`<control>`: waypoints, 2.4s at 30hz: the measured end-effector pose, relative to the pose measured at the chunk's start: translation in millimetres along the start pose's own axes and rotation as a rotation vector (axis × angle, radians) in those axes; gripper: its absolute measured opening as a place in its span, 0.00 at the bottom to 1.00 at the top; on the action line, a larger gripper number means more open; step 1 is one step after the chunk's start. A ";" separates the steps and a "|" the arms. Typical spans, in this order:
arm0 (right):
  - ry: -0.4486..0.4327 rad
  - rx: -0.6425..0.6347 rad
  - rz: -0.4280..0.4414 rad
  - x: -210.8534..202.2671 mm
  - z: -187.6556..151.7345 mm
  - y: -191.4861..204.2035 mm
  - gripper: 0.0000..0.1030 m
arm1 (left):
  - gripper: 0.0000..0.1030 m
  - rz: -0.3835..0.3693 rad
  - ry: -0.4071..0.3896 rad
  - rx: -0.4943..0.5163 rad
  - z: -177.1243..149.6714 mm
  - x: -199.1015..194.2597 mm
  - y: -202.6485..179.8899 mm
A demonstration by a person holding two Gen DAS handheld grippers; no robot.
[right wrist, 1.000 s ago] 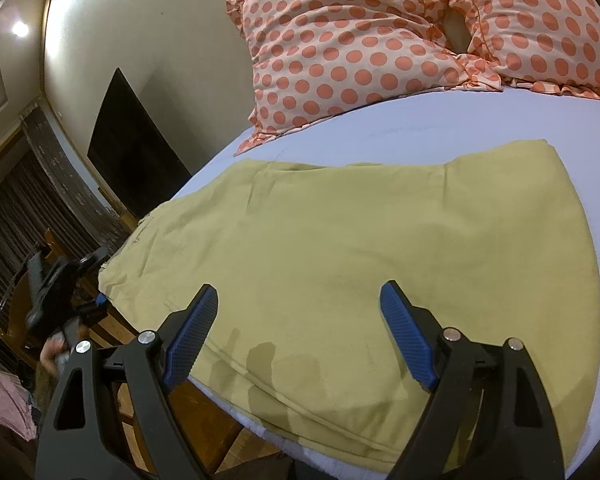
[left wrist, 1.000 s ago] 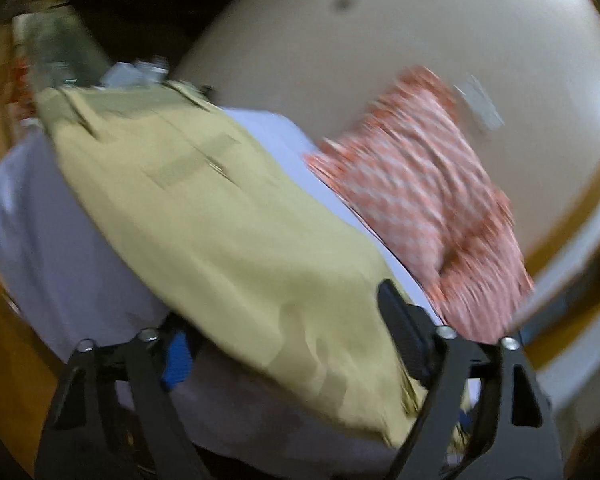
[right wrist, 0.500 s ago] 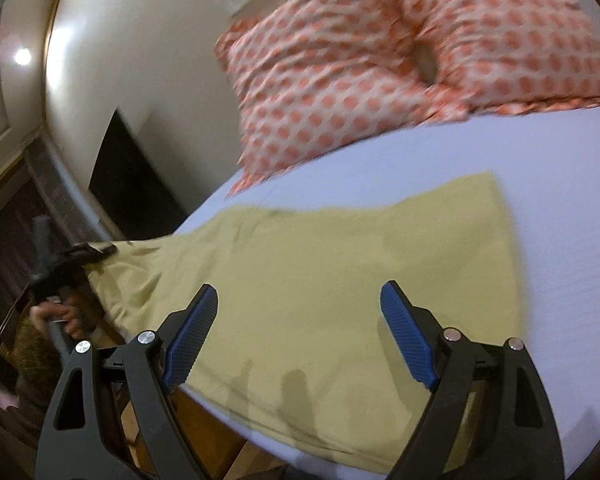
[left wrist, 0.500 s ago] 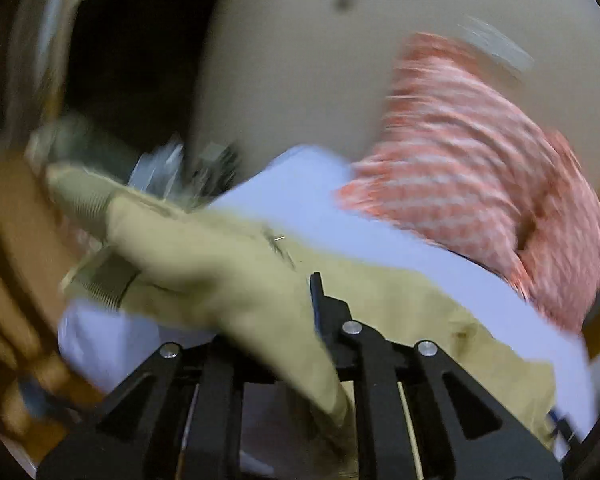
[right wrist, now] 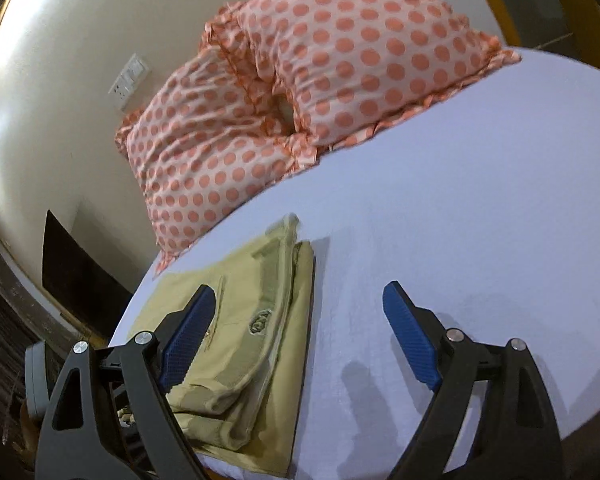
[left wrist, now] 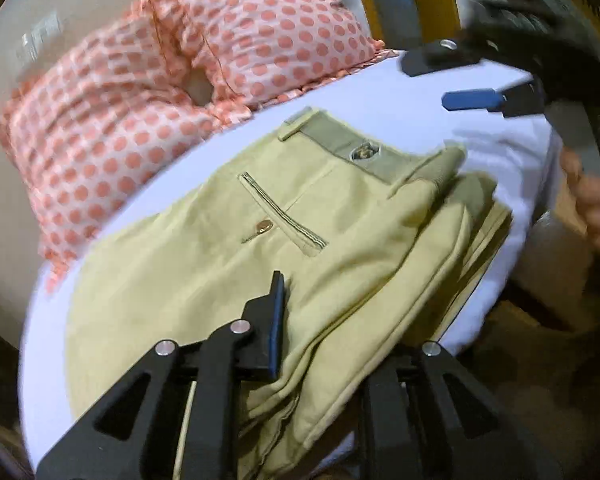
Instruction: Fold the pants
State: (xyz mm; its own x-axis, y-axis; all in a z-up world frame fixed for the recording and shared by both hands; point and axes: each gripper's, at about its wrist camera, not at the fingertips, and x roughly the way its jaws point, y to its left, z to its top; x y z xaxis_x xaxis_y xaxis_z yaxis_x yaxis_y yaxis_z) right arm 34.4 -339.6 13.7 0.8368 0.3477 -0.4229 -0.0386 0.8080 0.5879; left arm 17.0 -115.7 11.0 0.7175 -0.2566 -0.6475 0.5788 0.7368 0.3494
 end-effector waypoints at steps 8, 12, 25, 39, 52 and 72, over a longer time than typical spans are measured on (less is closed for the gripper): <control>0.229 -0.094 -0.021 66.7 4.9 25.4 0.74 | 0.37 -0.134 -0.020 -0.174 -18.7 -48.4 43.1; 0.252 -0.162 -0.051 78.7 -1.0 39.3 0.71 | 0.60 -0.280 -0.057 -0.419 -46.2 -67.5 95.2; 0.256 -0.070 0.076 40.9 -4.3 35.5 0.47 | 0.73 -0.351 -0.094 -0.277 -56.7 -89.4 43.2; 0.383 -0.194 0.137 51.4 -38.0 56.5 0.34 | 0.88 -0.047 -0.092 -0.533 -83.1 -88.7 132.2; 0.359 -0.160 0.014 81.3 14.0 41.4 0.51 | 0.92 -0.064 0.011 -0.697 -103.6 -46.7 202.8; 0.460 0.147 0.368 105.6 19.5 -4.0 0.14 | 0.13 -0.389 0.176 -0.755 -61.9 44.2 225.8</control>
State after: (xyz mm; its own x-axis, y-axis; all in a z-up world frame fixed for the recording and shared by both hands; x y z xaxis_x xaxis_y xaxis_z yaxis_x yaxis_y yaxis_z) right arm 133.6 -315.4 -19.9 0.4598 0.7884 -0.4087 -0.1773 0.5325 0.8277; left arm 155.5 78.0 19.3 0.4158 -0.5219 -0.7447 0.3141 0.8509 -0.4210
